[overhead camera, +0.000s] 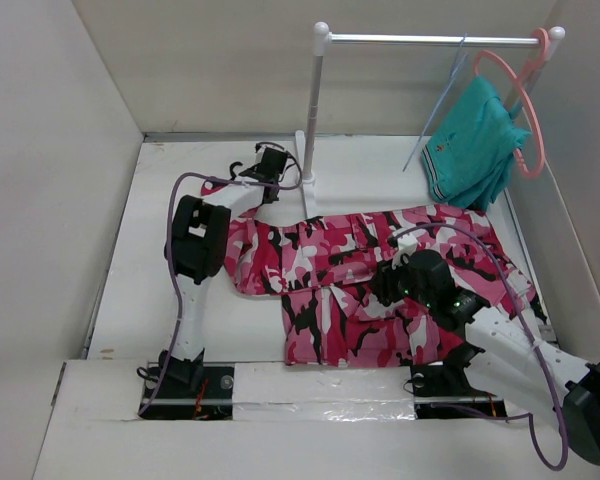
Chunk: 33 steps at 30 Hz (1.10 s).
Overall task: Place the trousers on the hanger
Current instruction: Flatten out the trousers at the center of the board.
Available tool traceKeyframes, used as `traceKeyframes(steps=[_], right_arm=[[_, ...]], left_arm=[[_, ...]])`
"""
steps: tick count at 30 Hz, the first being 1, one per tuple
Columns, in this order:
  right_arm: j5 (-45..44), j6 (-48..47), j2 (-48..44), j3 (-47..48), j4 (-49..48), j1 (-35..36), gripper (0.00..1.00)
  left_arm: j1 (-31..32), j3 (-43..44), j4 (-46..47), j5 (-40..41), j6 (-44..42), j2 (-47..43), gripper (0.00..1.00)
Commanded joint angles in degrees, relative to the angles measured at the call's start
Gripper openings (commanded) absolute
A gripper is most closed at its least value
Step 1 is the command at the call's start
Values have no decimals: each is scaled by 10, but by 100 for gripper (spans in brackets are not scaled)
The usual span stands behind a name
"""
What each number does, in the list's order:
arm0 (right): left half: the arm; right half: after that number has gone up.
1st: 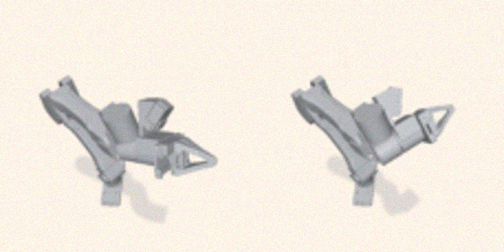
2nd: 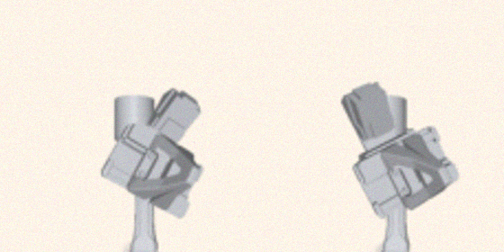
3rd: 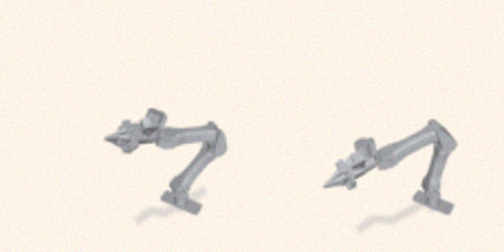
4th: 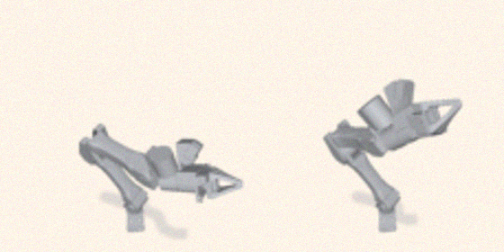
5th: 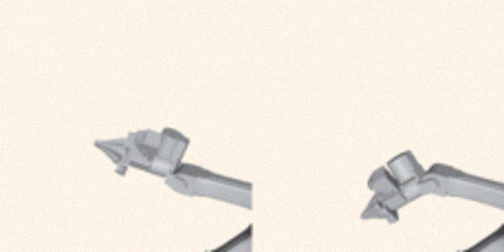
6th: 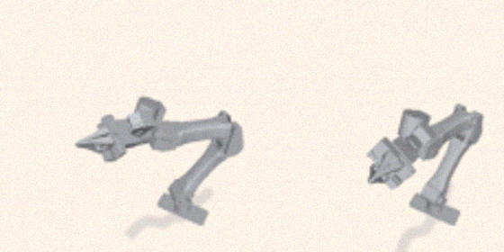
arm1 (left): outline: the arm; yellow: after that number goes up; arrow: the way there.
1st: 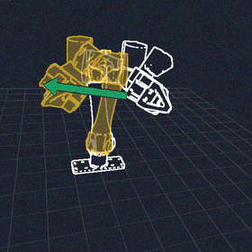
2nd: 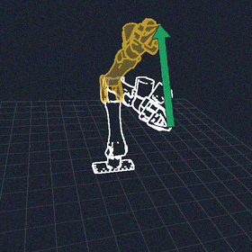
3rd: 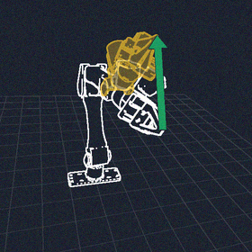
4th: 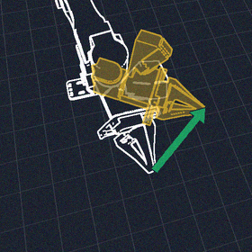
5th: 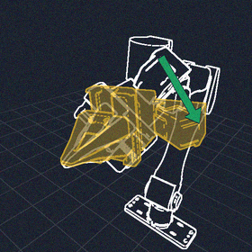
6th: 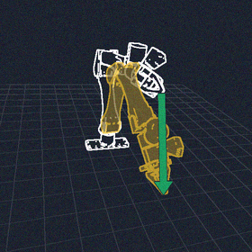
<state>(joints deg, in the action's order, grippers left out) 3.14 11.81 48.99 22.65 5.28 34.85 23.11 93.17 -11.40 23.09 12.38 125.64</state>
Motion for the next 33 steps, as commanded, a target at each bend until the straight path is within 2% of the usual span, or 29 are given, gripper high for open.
traceKeyframes(steps=[1,7,10,17,18,21,22,24,25,27,31,32,33], right_arm=[[4,-4,-3,16,-19,0,47],[7,-6,1,10,-36,0,47],[20,-2,16,-7,-89,0,47],[46,-7,58,2,-106,0,47],[46,-7,60,4,-105,6,47],[56,-7,56,2,-118,6,47],[56,-10,55,5,-115,6,47],[46,-13,47,13,-93,6,47],[46,-14,44,13,-93,6,47],[47,-14,35,13,-96,6,47],[32,-18,21,18,-73,6,47],[35,-17,19,11,-78,6,44],[36,-18,18,9,-87,6,32]], left_arm=[[-6,20,-10,-5,10,-22,0],[-71,-24,32,-38,44,-144,0],[-106,-89,63,-24,74,-244,0],[-264,-306,104,21,182,-416,0],[-306,-325,109,25,197,-431,0],[-366,-378,103,6,250,-480,0],[-396,-385,100,-1,261,-487,10],[-418,-396,69,-25,292,-489,21],[-433,-396,53,-27,303,-487,38],[-440,-400,34,-32,317,-487,54],[-427,-417,66,-39,297,-523,56],[-404,-418,77,-37,280,-535,55],[-390,-418,106,-45,259,-536,55]])
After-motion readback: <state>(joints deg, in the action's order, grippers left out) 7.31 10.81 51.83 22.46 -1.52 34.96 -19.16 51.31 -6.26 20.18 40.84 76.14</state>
